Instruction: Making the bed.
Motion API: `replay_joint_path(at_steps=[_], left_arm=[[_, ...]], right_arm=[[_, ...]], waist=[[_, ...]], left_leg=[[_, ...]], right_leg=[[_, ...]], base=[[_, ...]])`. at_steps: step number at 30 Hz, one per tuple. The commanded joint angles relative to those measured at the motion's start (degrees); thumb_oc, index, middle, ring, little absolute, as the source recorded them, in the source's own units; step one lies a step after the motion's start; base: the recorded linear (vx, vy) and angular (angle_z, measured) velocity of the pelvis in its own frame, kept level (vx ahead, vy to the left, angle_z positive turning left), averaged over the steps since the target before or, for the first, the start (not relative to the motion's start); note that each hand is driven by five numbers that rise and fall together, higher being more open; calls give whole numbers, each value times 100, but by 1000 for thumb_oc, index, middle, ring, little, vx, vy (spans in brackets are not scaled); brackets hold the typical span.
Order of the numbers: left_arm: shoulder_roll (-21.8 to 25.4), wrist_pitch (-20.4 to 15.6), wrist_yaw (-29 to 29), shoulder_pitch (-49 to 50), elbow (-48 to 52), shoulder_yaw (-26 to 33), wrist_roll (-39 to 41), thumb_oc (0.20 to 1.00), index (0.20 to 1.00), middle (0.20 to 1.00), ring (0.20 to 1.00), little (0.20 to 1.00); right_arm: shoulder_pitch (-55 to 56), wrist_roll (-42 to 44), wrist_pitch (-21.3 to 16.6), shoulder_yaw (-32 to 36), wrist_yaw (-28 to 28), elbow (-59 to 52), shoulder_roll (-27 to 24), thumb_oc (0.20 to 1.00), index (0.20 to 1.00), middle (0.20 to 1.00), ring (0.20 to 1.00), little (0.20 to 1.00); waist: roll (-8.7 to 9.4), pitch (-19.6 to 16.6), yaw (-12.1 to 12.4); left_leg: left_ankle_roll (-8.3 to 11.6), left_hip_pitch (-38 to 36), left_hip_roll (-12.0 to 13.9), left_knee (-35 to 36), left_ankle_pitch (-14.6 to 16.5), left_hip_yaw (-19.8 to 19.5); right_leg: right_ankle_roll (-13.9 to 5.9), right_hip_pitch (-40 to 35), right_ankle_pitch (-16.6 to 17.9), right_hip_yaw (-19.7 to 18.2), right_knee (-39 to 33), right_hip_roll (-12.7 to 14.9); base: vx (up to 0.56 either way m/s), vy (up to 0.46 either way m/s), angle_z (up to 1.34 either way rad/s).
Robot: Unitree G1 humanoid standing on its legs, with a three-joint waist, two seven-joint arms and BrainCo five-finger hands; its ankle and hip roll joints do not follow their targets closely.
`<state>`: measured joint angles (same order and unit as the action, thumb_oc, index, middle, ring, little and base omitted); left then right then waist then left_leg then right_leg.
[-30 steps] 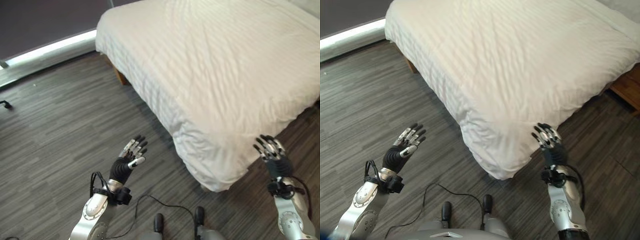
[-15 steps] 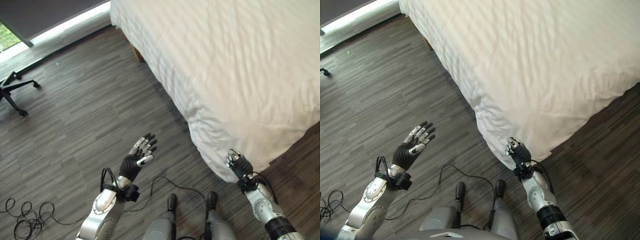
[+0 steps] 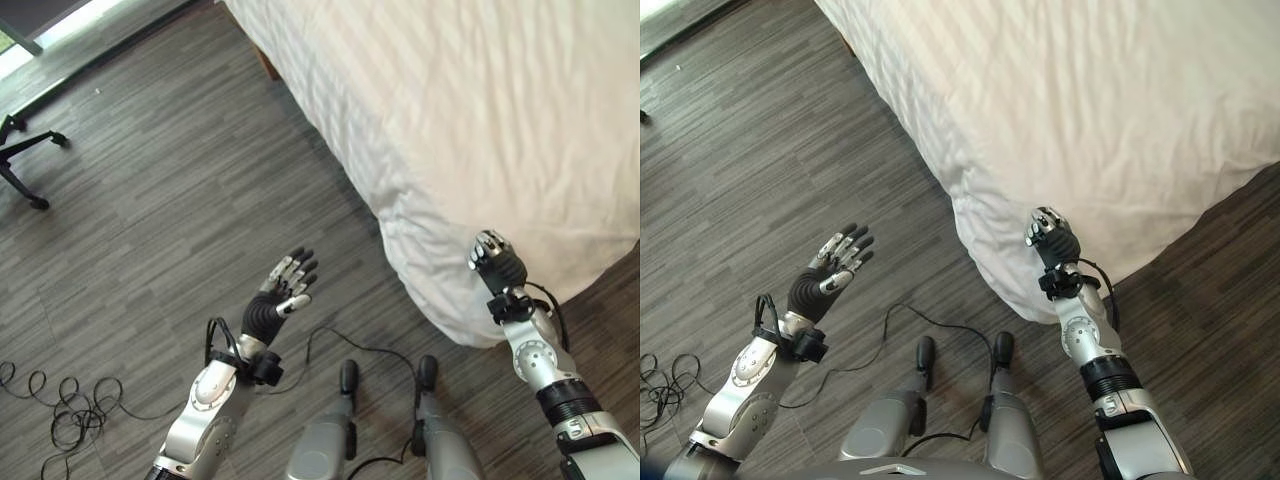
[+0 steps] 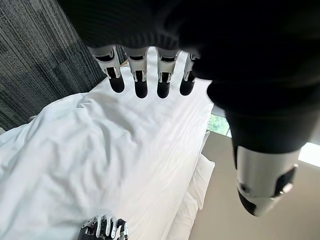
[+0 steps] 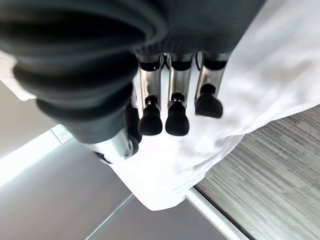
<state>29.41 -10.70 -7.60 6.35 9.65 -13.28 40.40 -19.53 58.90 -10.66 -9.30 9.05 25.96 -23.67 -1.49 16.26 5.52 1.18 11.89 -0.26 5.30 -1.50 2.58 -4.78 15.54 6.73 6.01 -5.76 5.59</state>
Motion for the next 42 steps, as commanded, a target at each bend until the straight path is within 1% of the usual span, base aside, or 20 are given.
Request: replay_joint_path(at_steps=[1, 2, 3, 5, 8, 9, 14, 16, 18, 23, 24, 27, 33, 36, 37, 38, 39, 40, 41, 42], left_arm=[[-36, -317, 21, -99, 47, -95, 237, 1000, 1000, 1000, 1000, 1000], [-37, -317, 21, -100, 46, -95, 237, 1000, 1000, 1000, 1000, 1000], [-56, -314, 50, -123, 50, -103, 267, 1000, 1000, 1000, 1000, 1000], [-75, -313, 66, -134, 51, -102, 268, 1000, 1000, 1000, 1000, 1000], [-148, -307, 99, -128, 52, -76, 289, 1000, 1000, 1000, 1000, 1000], [-185, -310, 110, -112, 62, -40, 292, 1000, 1000, 1000, 1000, 1000], [-272, -340, 138, -132, 128, -20, 267, 1000, 1000, 1000, 1000, 1000], [-283, -338, 135, -148, 132, -39, 266, 1000, 1000, 1000, 1000, 1000], [-291, -317, 139, -206, 133, -70, 222, 1000, 1000, 1000, 1000, 1000], [-276, -307, 147, -280, 217, -61, 167, 1000, 1000, 1000, 1000, 1000], [-274, -306, 148, -276, 219, -64, 167, 1000, 1000, 1000, 1000, 1000], [-273, -299, 173, -247, 262, 37, 170, 1000, 1000, 1000, 1000, 1000], [-269, -319, 172, -221, 260, 147, 201, 1000, 1000, 1000, 1000, 1000], [-264, -314, 148, -283, 192, 140, 202, 1000, 1000, 1000, 1000, 1000], [-263, -316, 147, -283, 188, 135, 202, 1000, 1000, 1000, 1000, 1000], [-283, -297, 135, -313, 78, 147, 179, 1000, 1000, 1000, 1000, 1000], [-280, -300, 133, -309, 73, 140, 178, 1000, 1000, 1000, 1000, 1000], [-281, -292, 129, -300, 26, 154, 151, 1000, 1000, 1000, 1000, 1000], [-314, -282, 138, -234, -84, 249, 118, 1000, 1000, 1000, 1000, 1000], [-308, -284, 137, -221, -84, 234, 116, 1000, 1000, 1000, 1000, 1000]], right_arm=[[-243, 21, -308, 353, -194, 752, -57, 200, 200, 200, 200, 200], [-245, 21, -308, 353, -193, 754, -58, 200, 200, 200, 200, 200], [-314, -12, -300, 503, -345, 1313, -29, 200, 200, 200, 200, 200], [-336, 15, -284, 578, -360, 1580, 12, 200, 200, 200, 200, 200], [-355, 243, -286, 963, -415, 2342, 120, 200, 200, 200, 200, 200], [-348, 362, -298, 1189, -427, 2739, 161, 200, 200, 200, 200, 200], [-316, 592, -287, 1744, -490, 3699, 2, 200, 200, 200, 200, 200], [-296, 601, -281, 1817, -508, 3883, -56, 200, 200, 200, 200, 200], [-86, 551, -281, 2026, -616, 4173, -162, 200, 200, 200, 200, 200], [445, 669, -256, 2393, -608, 4429, -133, 200, 200, 200, 200, 200], [454, 670, -256, 2396, -605, 4426, -131, 200, 200, 200, 200, 200], [942, 716, -240, 2592, -583, 4508, -15, 200, 200, 200, 200, 200], [1205, 715, -246, 2768, -607, 4509, -4, 200, 200, 200, 200, 200], [1378, 650, -311, 2910, -670, 4351, -51, 200, 200, 200, 200, 200], [1388, 645, -312, 2914, -677, 4340, -45, 200, 200, 200, 200, 200], [1633, 608, -417, 3085, -731, 4124, -27, 200, 200, 200, 200, 200], [1652, 602, -419, 3089, -739, 4106, -15, 200, 200, 200, 200, 200], [1779, 555, -491, 3212, -796, 4020, -31, 200, 200, 200, 200, 200], [2085, 400, -741, 3539, -990, 3687, -29, 200, 200, 200, 200, 200], [2128, 365, -741, 3552, -1036, 3625, 5, 200, 200, 200, 200, 200]], waist=[[-56, -93, 145], [-56, -92, 145], [-115, -23, 169], [-145, 21, 186], [-271, 154, 211], [-356, 235, 214], [-519, 390, 210], [-544, 396, 206], [-571, 414, 131], [-546, 391, -20], [-545, 386, -17], [-503, 363, -155], [-463, 331, -272], [-379, 222, -391], [-378, 225, -389], [-256, 83, -487], [-253, 83, -483], [-195, 11, -532], [-85, -181, -657], [-82, -164, -647]], left_leg=[[-399, 258, -473, -30, -23, -303], [-399, 258, -473, -30, -23, -303], [-399, 300, -473, -30, -38, -308], [-401, 322, -473, -30, -47, -304], [-408, 402, -476, -30, -70, -309], [-417, 461, -486, -30, -86, -309], [-417, 629, -491, -30, -121, -307], [-414, 656, -494, -30, -123, -305], [-406, 686, -503, -30, -112, -283], [-400, 684, -512, -30, -64, -260], [-401, 683, -513, -30, -64, -260], [-398, 661, -516, -30, -32, -233], [-394, 614, -511, -30, -6, -196], [-380, 512, -501, -30, 11, -165], [-380, 504, -502, -30, 13, -165], [-375, 387, -485, -30, 52, -134], [-375, 374, -486, -30, 55, -134], [-382, 299, -476, -30, 88, -121], [-407, 109, -461, -30, 156, -94], [-408, 66, -461, -30, 167, -94]], right_leg=[[252, -63, -452, 103, 76, -551], [252, -63, -451, 102, 76, -551], [253, -23, -439, 101, 76, -545], [254, -4, -431, 94, 76, -544], [254, 78, -414, 94, 76, -534], [259, 138, -402, 83, 76, -525], [255, 301, -369, 63, 76, -511], [249, 326, -369, 62, 76, -512], [242, 362, -368, 40, 76, -516], [236, 368, -385, -2, 76, -516], [236, 368, -386, -2, 76, -515], [234, 369, -378, -64, 76, -519], [232, 342, -378, -105, 76, -519], [227, 246, -385, -134, 76, -532], [227, 239, -387, -134, 76, -531], [223, 131, -411, -140, 76, -548], [223, 119, -417, -140, 76, -547], [220, 43, -438, -142, 76, -553], [217, -142, -482, -160, 76, -575], [216, -185, -493, -160, 76, -575]], base=[[0, 0, 0], [0, 0, 0], [0, 0, 0], [0, 0, 0], [10, 1, 0], [36, 6, -1], [7, 1, 0], [12, 9, 3], [25, 23, 5], [2, 5, 1], [0, 0, 0], [-2, 25, -12], [-28, 15, -9], [-31, 17, -4], [0, 0, 0], [0, 0, 0], [0, 0, 0], [0, 0, 0], [0, 0, 0], [39, 38, -2]])
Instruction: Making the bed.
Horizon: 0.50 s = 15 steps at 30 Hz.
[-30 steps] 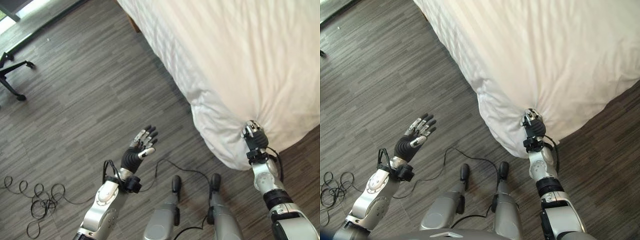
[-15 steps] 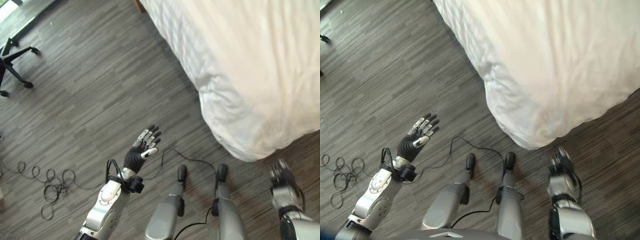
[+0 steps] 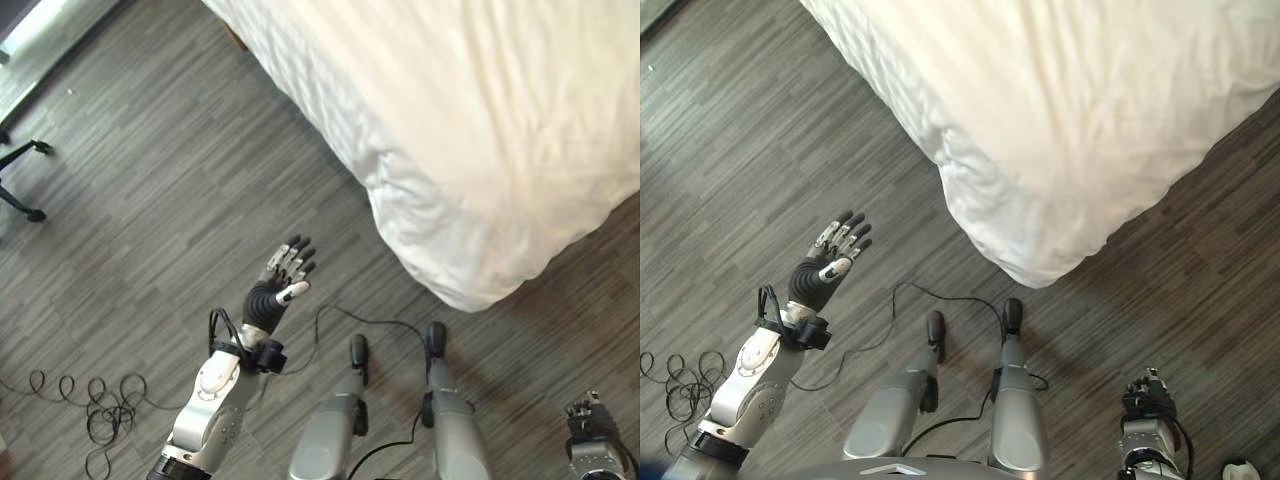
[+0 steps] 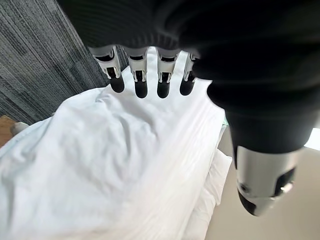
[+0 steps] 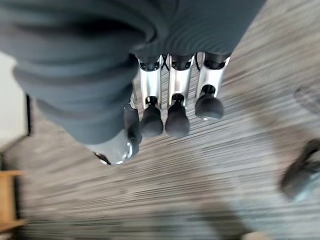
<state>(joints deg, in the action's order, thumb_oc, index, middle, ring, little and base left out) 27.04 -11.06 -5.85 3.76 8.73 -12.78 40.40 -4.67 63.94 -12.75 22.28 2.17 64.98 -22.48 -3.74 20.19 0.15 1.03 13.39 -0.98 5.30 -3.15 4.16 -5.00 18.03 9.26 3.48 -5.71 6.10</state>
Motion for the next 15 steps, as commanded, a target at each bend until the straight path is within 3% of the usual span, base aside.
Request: replay_joint_path(at_steps=[1, 2, 3, 4, 5, 6, 8, 12, 15], left_arm=[[-101, -253, -23, 68, -99, 204, 110, 1000, 1000, 1000, 1000, 1000], [-160, -263, 4, 123, -348, 220, 114, 1000, 1000, 1000, 1000, 1000], [-152, -269, 1, 133, -354, 209, 113, 1000, 1000, 1000, 1000, 1000], [-176, -253, 46, 178, -458, 235, 96, 1000, 1000, 1000, 1000, 1000], [-202, -226, 49, 206, -533, 262, 70, 1000, 1000, 1000, 1000, 1000], [-226, -204, 53, 249, -606, 283, 33, 1000, 1000, 1000, 1000, 1000], [-384, -121, 61, 275, -872, 217, 20, 1000, 1000, 1000, 1000, 1000], [-503, -64, 151, 268, -1093, 137, -77, 1000, 1000, 1000, 1000, 1000], [-644, -29, 297, 299, -1291, 46, -272, 1000, 1000, 1000, 1000, 1000]], right_arm=[[803, -353, -689, 548, -556, -495, -118, 200, 200, 200, 200, 200], [1115, -1006, -892, 586, -933, -1291, -71, 200, 200, 200, 200, 200], [1152, -1055, -875, 595, -994, -1363, -32, 200, 200, 200, 200, 200], [1297, -1423, -904, 573, -1135, -1873, 19, 423, 423, 423, 423, 423], [1405, -1801, -906, 521, -1178, -2403, 26, 423, 423, 423, 423, 423], [1515, -2180, -858, 411, -1219, -3033, 92, 1000, 1000, 1000, 1000, 1000], [1496, -2892, -831, 4, -1294, -4160, 318, 1000, 1000, 1000, 1000, 1000], [1484, -3167, -738, -547, -1242, -4854, 645, 1000, 1000, 1000, 1000, 1000], [1667, -3467, -514, -1493, -942, -5483, 927, 1000, 1000, 1000, 1000, 1000]], waist=[[194, -665, -173], [266, -894, -273], [268, -871, -269], [297, -988, -315], [320, -1087, -352], [339, -1187, -381], [356, -1420, -398], [343, -1613, -375], [362, -1814, -295]], left_leg=[[-401, -212, -384, -30, 370, -237], [-426, -440, -373, -30, 428, -188], [-423, -502, -370, -30, 461, -201], [-430, -635, -358, -30, 497, -182], [-442, -726, -348, -30, 501, -157], [-449, -909, -326, -30, 567, -137], [-478, -1229, -314, -30, 623, -86], [-492, -1509, -311, -30, 704, -94], [-508, -1721, -312, -30, 748, -143]], right_leg=[[236, -553, -779, 82, 71, -635], [229, -768, -811, 73, 71, -635], [221, -830, -842, 72, 71, -639], [221, -947, -875, 63, 94, -641], [225, -1002, -903, 49, 146, -646], [218, -1146, -989, 34, 219, -651], [227, -1401, -1094, 6, 341, -658], [208, -1662, -1200, 30, 408, -654], [211, -1885, -1303, 118, 461, -635]], base=[[36, 47, -7], [51, 48, -10], [49, 52, -17], [11, 39, -18], [22, 59, -19], [9, 63, -12], [1, 70, -14], [-4, 50, -14], [-15, 17, 5]])
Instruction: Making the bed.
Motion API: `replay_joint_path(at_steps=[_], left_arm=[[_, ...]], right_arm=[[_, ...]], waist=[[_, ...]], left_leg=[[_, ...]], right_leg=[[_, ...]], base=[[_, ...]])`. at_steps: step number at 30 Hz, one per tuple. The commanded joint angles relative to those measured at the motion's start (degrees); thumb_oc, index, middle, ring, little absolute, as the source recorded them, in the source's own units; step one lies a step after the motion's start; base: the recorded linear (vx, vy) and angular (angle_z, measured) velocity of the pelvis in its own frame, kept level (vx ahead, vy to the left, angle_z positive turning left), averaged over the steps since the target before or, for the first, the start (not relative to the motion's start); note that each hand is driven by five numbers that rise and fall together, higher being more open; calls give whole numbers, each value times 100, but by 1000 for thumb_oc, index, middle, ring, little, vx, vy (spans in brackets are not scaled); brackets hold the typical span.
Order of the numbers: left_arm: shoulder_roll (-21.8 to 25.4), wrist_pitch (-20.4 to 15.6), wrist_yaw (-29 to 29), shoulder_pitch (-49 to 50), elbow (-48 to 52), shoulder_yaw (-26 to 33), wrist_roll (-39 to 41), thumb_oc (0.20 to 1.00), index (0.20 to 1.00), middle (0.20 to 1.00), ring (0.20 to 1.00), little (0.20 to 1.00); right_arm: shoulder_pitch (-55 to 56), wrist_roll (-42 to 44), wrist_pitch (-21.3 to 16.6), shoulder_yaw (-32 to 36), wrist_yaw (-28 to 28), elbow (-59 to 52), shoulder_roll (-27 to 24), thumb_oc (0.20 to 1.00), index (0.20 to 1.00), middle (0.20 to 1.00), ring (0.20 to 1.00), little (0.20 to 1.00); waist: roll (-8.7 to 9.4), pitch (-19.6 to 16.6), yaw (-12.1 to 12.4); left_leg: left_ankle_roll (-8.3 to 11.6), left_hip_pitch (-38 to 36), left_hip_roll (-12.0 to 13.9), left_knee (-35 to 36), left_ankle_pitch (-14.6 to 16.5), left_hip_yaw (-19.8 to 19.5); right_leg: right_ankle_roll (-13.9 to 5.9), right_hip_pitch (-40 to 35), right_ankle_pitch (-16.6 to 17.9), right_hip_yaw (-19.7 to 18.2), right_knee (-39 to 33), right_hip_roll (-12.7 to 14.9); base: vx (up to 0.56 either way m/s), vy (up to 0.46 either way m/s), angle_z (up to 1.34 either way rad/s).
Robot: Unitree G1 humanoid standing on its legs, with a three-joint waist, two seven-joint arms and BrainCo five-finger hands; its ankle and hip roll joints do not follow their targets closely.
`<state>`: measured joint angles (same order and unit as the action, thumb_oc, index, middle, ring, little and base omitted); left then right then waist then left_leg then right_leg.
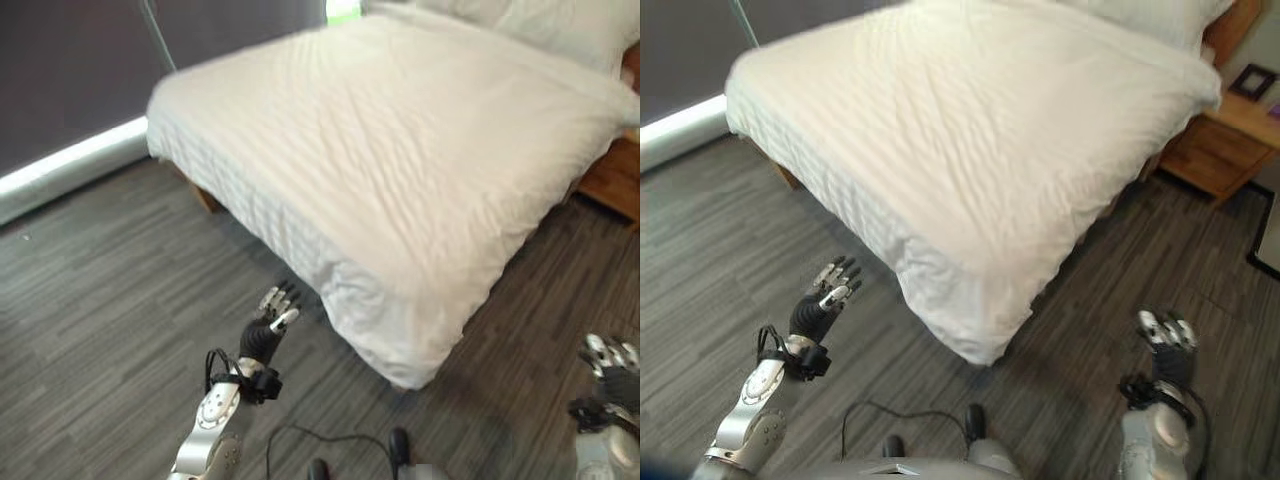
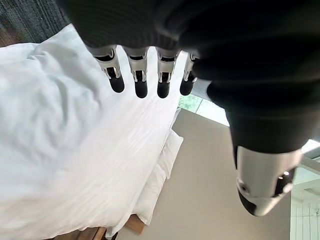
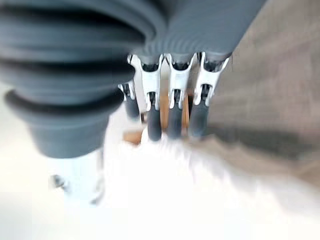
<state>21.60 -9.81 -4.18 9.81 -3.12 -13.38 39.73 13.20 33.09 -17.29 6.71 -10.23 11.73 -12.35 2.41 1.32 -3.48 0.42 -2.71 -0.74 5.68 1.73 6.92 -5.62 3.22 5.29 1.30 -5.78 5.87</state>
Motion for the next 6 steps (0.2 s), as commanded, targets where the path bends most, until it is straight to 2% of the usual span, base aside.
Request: replay_joint_path(at_steps=[1, 4, 6], left_arm=[[-98, -154, 131, -299, -105, 109, -207, 1000, 1000, 1000, 1000, 1000], [-175, -173, 200, -266, -244, 2, -432, 1000, 1000, 1000, 1000, 1000], [-181, -198, 225, -242, -253, -3, -528, 1000, 1000, 1000, 1000, 1000]], right_arm=[[-116, -383, -60, 59, 297, -162, -84, 1000, 1000, 1000, 1000, 1000], [70, -501, 155, -685, 559, -295, 19, 1000, 1000, 1000, 1000, 1000], [123, -527, 198, -836, 643, -289, 13, 1000, 1000, 1000, 1000, 1000]], waist=[[-251, 73, 61], [-230, -12, 139], [-228, -32, 163]], left_leg=[[-447, -117, -337, -68, 261, -423], [-454, -257, -342, -68, 289, -479], [-458, -287, -342, -68, 295, -493]], right_leg=[[274, -410, -911, 339, 468, -611], [284, -587, -957, 434, 476, -599], [285, -616, -975, 459, 478, -597]], base=[[0, 0, 0], [-18, 6, 14], [-15, 5, 25]])
